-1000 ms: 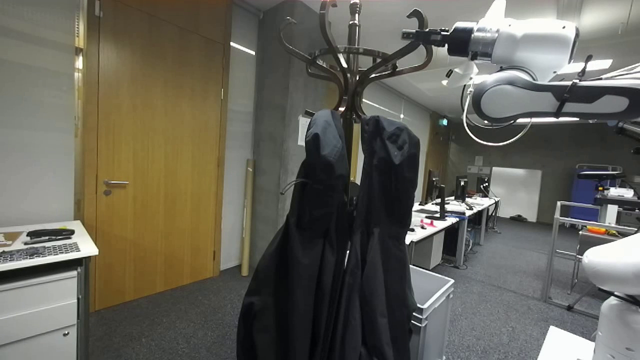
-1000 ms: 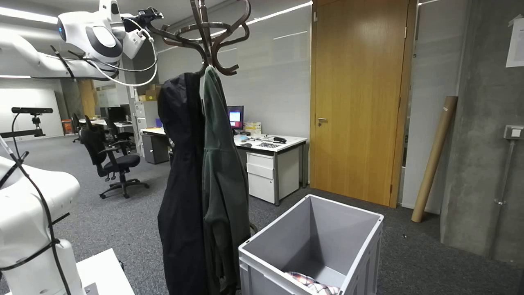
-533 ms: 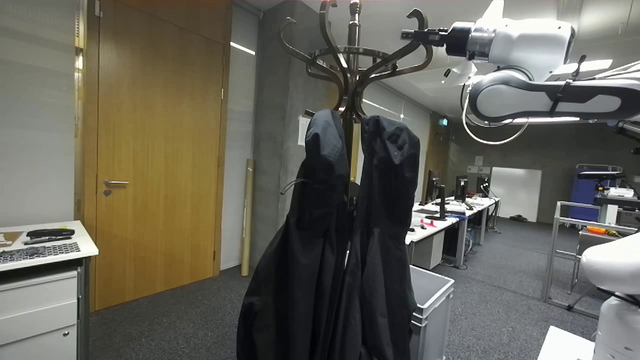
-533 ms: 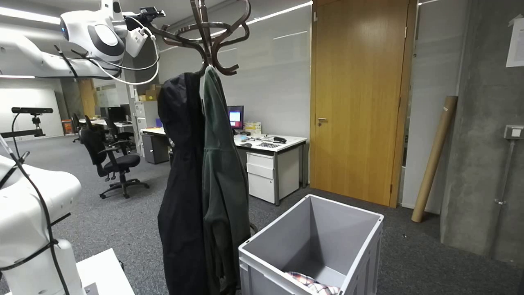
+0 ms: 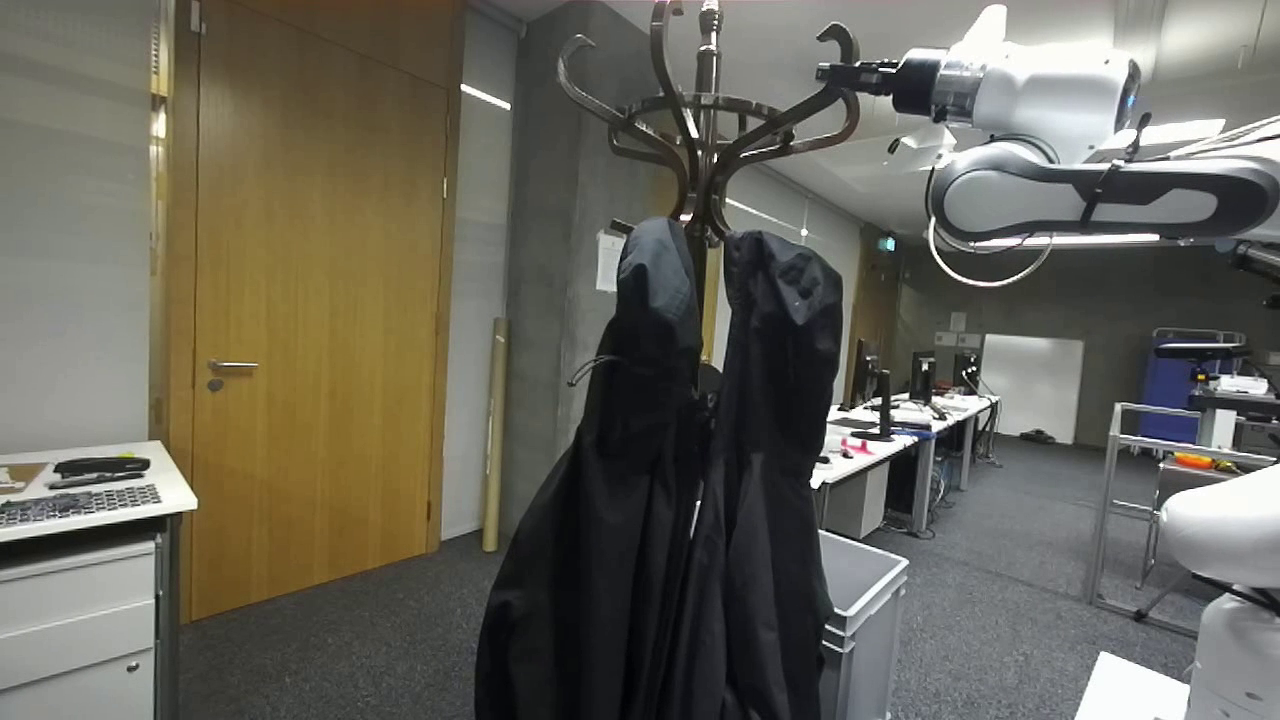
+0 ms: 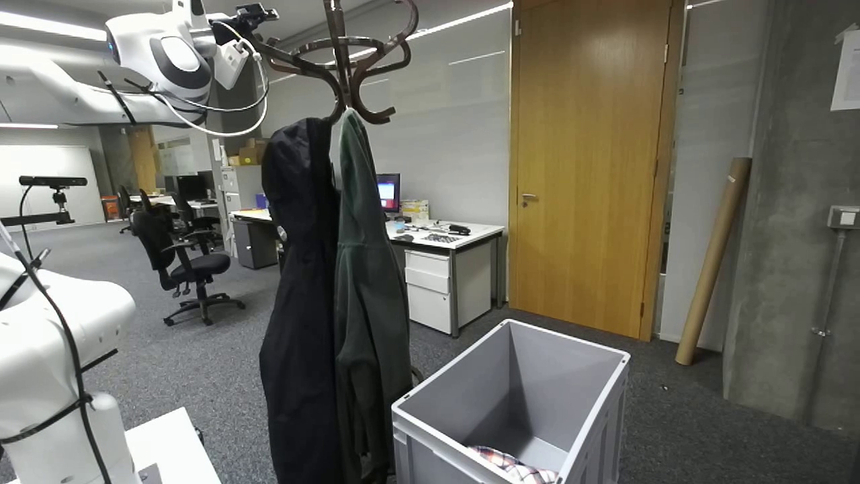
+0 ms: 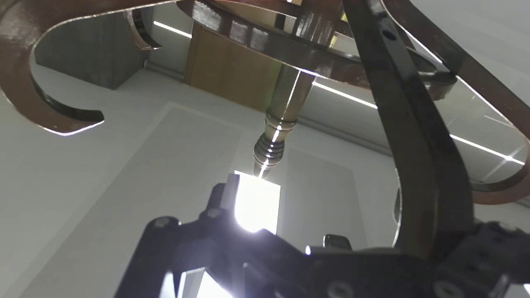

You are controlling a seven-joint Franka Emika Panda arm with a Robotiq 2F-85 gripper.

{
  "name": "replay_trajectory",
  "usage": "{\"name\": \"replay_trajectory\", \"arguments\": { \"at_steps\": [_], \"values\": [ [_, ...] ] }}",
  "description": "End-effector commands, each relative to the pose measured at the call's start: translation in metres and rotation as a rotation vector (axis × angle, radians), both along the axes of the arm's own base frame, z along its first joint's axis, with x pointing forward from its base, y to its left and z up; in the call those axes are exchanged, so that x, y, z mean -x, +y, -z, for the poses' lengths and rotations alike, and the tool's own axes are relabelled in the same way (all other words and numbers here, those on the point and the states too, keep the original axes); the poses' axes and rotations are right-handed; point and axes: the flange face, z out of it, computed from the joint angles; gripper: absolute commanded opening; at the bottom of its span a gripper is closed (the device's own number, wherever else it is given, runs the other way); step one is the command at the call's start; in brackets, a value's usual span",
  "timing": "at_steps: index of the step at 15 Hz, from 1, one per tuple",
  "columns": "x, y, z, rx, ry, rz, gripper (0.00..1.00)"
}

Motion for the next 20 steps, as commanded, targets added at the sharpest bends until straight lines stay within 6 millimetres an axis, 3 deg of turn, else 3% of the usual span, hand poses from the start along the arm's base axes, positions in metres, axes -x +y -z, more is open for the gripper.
{"name": "replay_trajectory", "arguments": {
  "at_steps": [1,9,20],
  "values": [
    [-0.006,-0.022,-0.014,-0.021,-0.045,0.015,1.0],
    [0.0,-0.04,-0.023,-0.041,-0.062,0.045,1.0],
    [0.006,-0.08,-0.036,-0.081,-0.092,0.111,1.0]
  ]
}}
